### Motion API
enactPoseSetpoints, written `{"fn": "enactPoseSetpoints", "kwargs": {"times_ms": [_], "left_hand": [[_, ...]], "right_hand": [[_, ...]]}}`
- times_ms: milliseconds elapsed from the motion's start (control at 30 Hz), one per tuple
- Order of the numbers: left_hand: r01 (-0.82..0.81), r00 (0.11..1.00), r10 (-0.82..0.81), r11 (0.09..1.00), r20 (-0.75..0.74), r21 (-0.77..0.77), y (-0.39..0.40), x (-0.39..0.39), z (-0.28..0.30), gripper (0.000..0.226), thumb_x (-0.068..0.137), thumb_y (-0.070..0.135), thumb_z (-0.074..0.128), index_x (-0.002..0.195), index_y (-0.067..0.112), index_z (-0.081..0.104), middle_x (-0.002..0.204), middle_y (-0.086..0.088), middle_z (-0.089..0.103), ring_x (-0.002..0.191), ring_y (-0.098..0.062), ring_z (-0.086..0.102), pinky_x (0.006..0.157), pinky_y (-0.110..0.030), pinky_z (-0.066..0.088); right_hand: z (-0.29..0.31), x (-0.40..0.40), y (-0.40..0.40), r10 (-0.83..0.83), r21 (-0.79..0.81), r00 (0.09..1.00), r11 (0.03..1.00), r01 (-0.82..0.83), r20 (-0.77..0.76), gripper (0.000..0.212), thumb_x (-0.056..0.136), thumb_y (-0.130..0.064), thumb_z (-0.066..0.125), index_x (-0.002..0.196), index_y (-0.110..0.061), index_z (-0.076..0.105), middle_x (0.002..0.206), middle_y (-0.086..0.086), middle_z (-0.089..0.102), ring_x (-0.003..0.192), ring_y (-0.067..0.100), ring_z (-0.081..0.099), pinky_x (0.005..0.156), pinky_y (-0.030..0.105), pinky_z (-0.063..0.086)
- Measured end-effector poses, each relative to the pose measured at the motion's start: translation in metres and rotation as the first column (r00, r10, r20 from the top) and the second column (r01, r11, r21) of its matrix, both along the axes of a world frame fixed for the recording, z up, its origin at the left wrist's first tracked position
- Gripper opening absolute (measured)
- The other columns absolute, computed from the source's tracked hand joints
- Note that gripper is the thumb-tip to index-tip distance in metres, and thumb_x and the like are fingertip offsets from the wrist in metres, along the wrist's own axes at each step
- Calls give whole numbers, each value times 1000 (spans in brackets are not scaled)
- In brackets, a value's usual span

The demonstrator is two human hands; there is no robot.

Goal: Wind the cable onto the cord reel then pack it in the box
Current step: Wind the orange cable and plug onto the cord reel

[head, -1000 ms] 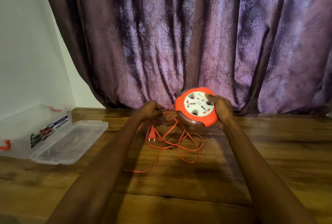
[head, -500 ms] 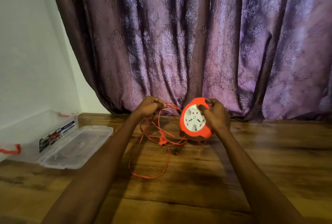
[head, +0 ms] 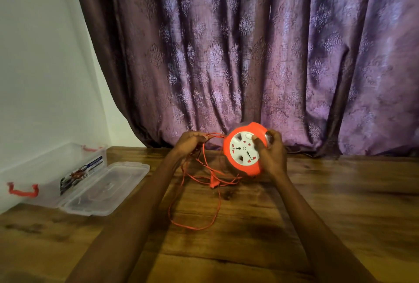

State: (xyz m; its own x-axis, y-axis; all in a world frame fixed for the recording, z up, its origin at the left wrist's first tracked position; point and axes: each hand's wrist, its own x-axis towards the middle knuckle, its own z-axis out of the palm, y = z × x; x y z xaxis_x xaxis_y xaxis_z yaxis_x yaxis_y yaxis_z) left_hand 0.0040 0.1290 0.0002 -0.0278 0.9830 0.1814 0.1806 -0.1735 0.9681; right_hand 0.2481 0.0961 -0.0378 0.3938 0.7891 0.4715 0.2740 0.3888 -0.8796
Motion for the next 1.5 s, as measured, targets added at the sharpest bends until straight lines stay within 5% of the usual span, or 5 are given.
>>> {"fn": "enactPoseSetpoints", "kwargs": {"times_ms": [300,667,1100,1300,1500], "left_hand": [[-16,999,17,1000,29,-26,-4,-30,-9,18,93,19,61,76,16,66,55,2,60,40,-10,47,45,-18,35],[-29,999,30,998,-15,53,-4,-27,-6,9,94,8,61,93,7,69,59,2,61,39,-5,47,39,-16,40],[194,979,-200,974,44,114,-16,5,8,12,97,9,60,90,14,69,51,-3,63,39,-11,59,41,-19,49],[268,963,-253,938,-94,218,-15,13,4,31,96,4,54,93,23,78,73,3,67,60,-8,64,59,-20,51],[317,854,-93,873,-512,371,-8,3,11,46,91,-17,43,119,9,70,98,5,54,93,-2,55,87,-8,42]], "right_hand": [[-10,17,-15,-203,52,921,979,197,333,47,91,-43,64,131,-26,48,130,6,64,117,34,59,89,42,45],[-2,12,-4,107,96,994,989,-110,32,45,84,-32,76,124,-30,55,114,-5,64,111,24,63,94,39,51],[-5,-23,-10,120,175,829,951,-253,547,44,89,-27,72,129,-15,57,124,4,62,112,22,60,96,44,48],[-13,-29,-2,145,176,871,951,-253,469,49,87,-24,75,130,-13,55,124,5,64,114,24,60,99,45,48],[-12,-28,6,374,105,867,898,-428,330,82,87,-6,73,155,-20,30,142,-26,46,119,-12,53,102,16,42]]}}
